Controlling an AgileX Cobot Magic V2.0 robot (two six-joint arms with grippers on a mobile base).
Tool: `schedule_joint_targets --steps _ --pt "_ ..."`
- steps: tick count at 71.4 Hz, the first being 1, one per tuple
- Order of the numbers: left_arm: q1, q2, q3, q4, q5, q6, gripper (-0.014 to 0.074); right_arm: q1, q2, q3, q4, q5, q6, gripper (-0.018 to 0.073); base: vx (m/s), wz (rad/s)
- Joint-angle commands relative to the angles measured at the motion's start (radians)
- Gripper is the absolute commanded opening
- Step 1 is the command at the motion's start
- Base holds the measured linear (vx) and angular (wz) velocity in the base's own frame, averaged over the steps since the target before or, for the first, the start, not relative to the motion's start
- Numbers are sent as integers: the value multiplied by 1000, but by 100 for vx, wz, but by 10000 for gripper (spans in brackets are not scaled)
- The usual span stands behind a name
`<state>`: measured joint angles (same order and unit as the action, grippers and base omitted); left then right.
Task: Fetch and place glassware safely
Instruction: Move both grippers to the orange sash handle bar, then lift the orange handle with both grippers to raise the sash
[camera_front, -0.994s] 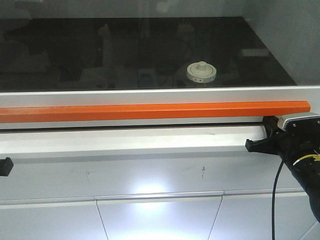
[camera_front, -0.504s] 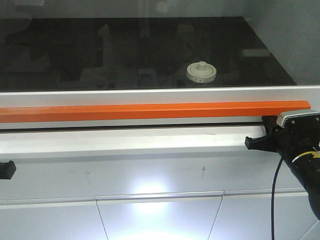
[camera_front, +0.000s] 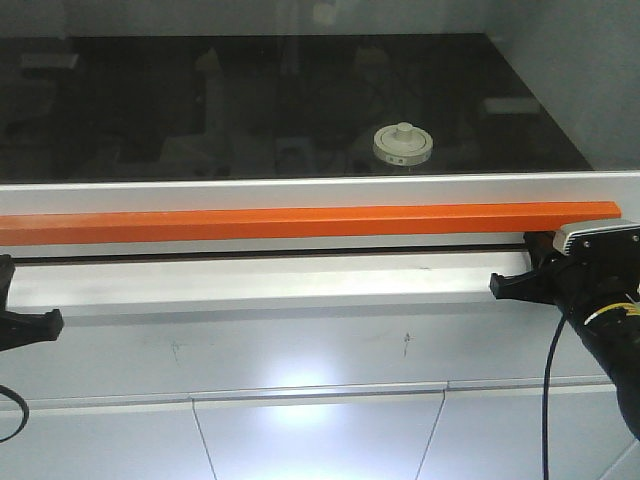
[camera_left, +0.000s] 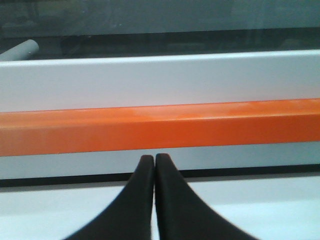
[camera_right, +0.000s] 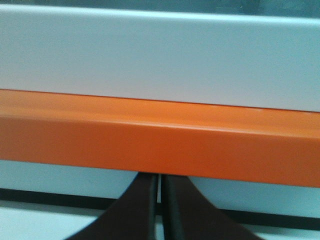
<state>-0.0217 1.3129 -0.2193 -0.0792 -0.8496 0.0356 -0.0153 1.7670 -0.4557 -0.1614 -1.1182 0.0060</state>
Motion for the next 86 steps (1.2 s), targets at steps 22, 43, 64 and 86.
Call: schedule_joint_targets --steps 22,43,64,86 --pt "-4 216 -101 32 -190 41 -7 -1 -33 -24 -2 -151 -6 -1 0 0" --pt "-4 297 -175 22 -184 30 -7 -1 -33 -24 -2 -151 -6 -1 0 0" --pt "-2 307 -256 16 -179 30 -7 -1 -33 -24 -1 -153 -6 -1 0 0" --pt "-2 251 -270 17 -176 21 -7 -1 -39 -24 -10 -167 13 -1 0 0"
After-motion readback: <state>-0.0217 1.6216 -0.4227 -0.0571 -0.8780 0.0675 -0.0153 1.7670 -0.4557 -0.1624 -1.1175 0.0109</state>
